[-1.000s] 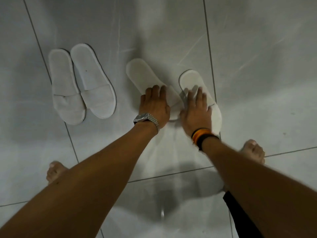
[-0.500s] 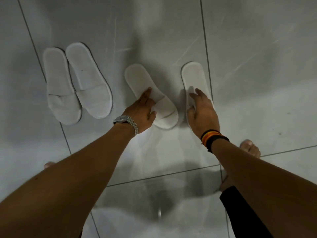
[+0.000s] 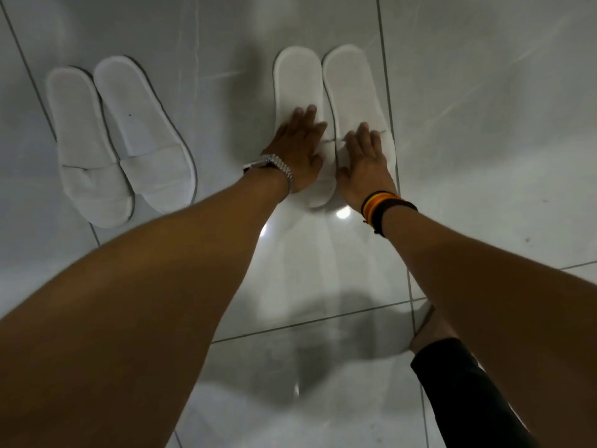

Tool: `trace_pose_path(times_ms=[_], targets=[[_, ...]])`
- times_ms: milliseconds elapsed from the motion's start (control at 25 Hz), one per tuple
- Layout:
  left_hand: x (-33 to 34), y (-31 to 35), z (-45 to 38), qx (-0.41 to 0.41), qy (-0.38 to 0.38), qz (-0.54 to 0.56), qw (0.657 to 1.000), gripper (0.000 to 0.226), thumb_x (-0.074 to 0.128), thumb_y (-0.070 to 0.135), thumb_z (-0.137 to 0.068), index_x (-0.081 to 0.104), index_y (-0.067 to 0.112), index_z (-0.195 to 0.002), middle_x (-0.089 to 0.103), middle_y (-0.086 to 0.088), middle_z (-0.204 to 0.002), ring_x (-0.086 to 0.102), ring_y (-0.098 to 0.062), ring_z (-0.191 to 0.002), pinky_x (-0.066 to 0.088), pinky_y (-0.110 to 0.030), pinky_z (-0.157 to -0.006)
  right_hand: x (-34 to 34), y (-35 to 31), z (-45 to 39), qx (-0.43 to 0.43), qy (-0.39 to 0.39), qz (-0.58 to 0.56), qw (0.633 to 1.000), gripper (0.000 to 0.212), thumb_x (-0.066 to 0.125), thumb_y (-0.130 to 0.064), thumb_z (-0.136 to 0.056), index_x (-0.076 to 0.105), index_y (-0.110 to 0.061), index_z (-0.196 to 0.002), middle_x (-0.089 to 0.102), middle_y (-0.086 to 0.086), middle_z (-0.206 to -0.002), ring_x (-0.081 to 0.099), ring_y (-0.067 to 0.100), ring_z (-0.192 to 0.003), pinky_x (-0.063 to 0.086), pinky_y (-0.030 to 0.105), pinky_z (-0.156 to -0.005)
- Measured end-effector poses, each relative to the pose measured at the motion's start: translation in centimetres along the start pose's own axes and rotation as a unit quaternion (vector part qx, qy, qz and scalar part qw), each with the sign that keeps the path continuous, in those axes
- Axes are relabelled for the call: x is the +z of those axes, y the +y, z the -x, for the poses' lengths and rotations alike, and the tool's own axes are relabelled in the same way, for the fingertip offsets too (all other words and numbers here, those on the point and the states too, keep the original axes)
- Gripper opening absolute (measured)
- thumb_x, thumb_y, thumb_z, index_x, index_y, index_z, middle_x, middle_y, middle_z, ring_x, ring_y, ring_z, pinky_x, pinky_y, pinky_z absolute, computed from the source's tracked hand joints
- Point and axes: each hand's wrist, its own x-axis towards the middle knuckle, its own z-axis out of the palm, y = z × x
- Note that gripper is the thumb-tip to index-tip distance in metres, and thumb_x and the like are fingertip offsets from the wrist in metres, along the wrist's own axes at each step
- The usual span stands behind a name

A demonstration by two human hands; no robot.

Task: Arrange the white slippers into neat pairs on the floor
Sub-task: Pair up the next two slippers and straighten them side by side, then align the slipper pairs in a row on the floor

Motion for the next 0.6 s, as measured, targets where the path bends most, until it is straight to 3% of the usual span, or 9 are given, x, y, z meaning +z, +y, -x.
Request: trace_pose_path(times_ms=[120,240,360,480,600], targets=[[-1.1,0.8,-1.3,0.000,-0.005,-0.010,1.000,0.069,0.035,0.037,-0.103,0.005,0.017,-0.161,-0.010,-0.007,-0.170,-0.012,-0.028,-0.156,0.005,-0.045,-0.128,-1.5,-0.9,-0.9,0.013,0.005,-0.013,1.000,0.066,0.044,-0.017,-0.100,0.018,-0.014,-0.161,0.000,0.007,-0.171,-0.004,0.029,-0.158,0.012,0.048,-0.128],[-1.2,0.9,0.6,-0.028,0.037,0.029,0.999,0.072,0.034,0.035,-0.103,-0.003,0.013,-0.161,-0.012,-0.009,-0.169,-0.011,-0.027,-0.156,0.002,-0.043,-0.128,-1.9,-2.3,0.3,-0.010,0.028,0.005,1.000,0.074,0.045,-0.014,-0.097,0.010,-0.014,-0.162,0.001,0.007,-0.171,-0.002,0.028,-0.158,0.013,0.047,-0.128],[-1.0,-2.0,6.1,-0.121,0.084,0.060,0.987,0.073,0.034,0.034,-0.103,-0.005,0.011,-0.160,-0.014,-0.012,-0.169,-0.011,-0.027,-0.156,0.000,-0.044,-0.127,-0.2,-5.4,3.0,-0.085,0.018,0.034,0.996,0.077,0.047,-0.013,-0.094,0.010,-0.013,-0.162,0.003,0.009,-0.171,0.001,0.029,-0.158,0.014,0.046,-0.128],[-0.3,-7.2,13.0,-0.230,0.135,0.061,0.962,0.074,0.031,0.037,-0.103,-0.007,0.009,-0.160,-0.014,-0.012,-0.169,-0.012,-0.027,-0.156,-0.002,-0.045,-0.127,3.4,-9.7,4.5,-0.178,-0.048,0.093,0.978,0.073,0.044,-0.017,-0.098,0.009,-0.014,-0.162,-0.001,0.007,-0.171,-0.001,0.027,-0.158,0.016,0.045,-0.128],[0.6,-13.6,18.4,-0.303,0.129,0.070,0.942,0.075,0.027,0.043,-0.104,-0.010,0.009,-0.160,-0.015,-0.010,-0.169,-0.013,-0.026,-0.156,-0.001,-0.046,-0.127,7.9,-14.8,4.2,-0.236,-0.107,0.137,0.956,0.075,0.043,-0.019,-0.099,0.003,-0.016,-0.162,-0.010,0.002,-0.171,-0.005,0.024,-0.158,0.012,0.045,-0.128]])
